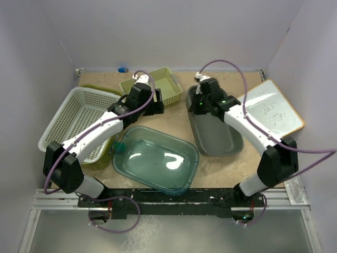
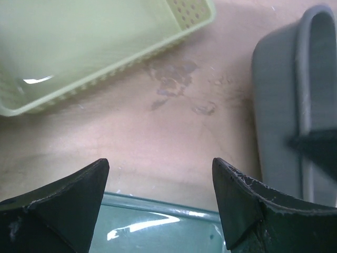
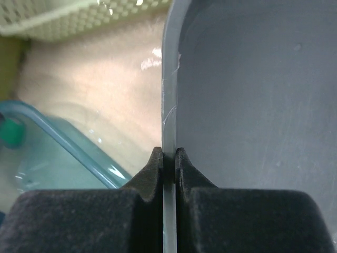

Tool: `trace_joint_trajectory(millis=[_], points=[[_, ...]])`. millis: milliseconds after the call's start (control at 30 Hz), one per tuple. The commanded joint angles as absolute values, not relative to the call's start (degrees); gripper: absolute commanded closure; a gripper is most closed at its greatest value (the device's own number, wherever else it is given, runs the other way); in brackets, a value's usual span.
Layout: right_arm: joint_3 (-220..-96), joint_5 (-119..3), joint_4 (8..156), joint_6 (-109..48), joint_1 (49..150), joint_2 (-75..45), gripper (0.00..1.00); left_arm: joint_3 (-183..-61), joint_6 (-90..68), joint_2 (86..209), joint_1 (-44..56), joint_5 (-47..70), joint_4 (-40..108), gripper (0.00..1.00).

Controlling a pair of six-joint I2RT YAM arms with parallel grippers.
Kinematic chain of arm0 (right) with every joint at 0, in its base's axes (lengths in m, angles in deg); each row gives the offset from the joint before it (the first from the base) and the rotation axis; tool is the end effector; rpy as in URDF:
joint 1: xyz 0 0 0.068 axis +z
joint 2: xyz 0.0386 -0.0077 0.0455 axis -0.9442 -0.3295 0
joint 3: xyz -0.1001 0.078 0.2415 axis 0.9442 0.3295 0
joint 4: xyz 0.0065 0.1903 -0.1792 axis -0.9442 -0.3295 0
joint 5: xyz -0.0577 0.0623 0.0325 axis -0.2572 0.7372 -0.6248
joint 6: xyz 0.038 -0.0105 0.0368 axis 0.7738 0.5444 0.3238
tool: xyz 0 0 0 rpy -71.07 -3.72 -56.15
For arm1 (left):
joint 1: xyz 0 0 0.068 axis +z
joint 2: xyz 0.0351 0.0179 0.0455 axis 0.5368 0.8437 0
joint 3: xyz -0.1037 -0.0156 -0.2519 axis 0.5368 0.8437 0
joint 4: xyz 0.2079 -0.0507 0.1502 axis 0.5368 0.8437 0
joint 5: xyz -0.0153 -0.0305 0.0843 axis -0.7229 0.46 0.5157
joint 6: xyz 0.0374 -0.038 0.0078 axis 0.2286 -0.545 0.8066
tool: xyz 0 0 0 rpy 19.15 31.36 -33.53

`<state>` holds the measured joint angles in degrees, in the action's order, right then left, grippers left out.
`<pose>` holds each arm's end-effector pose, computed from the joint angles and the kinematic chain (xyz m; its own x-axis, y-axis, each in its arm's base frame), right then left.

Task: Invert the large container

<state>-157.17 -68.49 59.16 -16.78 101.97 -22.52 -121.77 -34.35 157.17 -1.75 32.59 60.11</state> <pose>0.3030 0.1814 0.3103 -0.6573 0.0128 -0.7535 -0.2679 0.9306 0.2495 0.2812 -0.1816 0.3167 -0.6331 -0.2509 -0.7323 0.0417 0.9336 -0.3560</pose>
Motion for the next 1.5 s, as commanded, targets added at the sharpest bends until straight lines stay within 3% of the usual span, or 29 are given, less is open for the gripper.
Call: trace_joint_trajectory(millis=[0, 167, 367, 533, 767, 1067, 1267, 1467], points=[[-155.72, -53.03, 65.25, -4.91, 91.33, -17.06, 1.00, -119.94, -32.11, 154.65, -1.61, 21.27, 53.12, 0.24], [-155.02, -40.25, 72.55, 3.33, 83.67, -16.19, 1.00, -118.92, -31.89, 154.75, -2.04, 16.35, 50.70, 0.25], [-154.18, -33.98, 85.08, 16.20, 80.10, -18.72, 1.00, -119.27, -31.63, 155.24, -6.27, 13.25, 48.08, 0.26], [-150.46, -25.46, 109.77, 33.94, 79.03, -23.17, 1.00, -119.57, -31.93, 154.86, -9.10, 15.94, 47.26, 0.26], [-154.24, -22.01, 129.89, 46.86, 78.70, -32.19, 1.00, -118.54, -32.52, 150.32, -7.41, 21.97, 48.03, 0.25], [-154.44, -24.32, 168.74, 76.31, 78.59, -46.41, 1.00, -120.49, -31.77, 150.21, -6.90, 23.22, 48.88, 0.25], [-150.32, -22.62, 163.29, 73.69, 77.03, -44.87, 1.00, -121.28, -31.43, 151.71, -6.90, 22.29, 49.57, 0.25], [-139.28, -20.52, 172.40, 77.45, 71.46, -47.63, 1.00, -121.03, -31.60, 152.20, -6.84, 21.02, 49.07, 0.25]])
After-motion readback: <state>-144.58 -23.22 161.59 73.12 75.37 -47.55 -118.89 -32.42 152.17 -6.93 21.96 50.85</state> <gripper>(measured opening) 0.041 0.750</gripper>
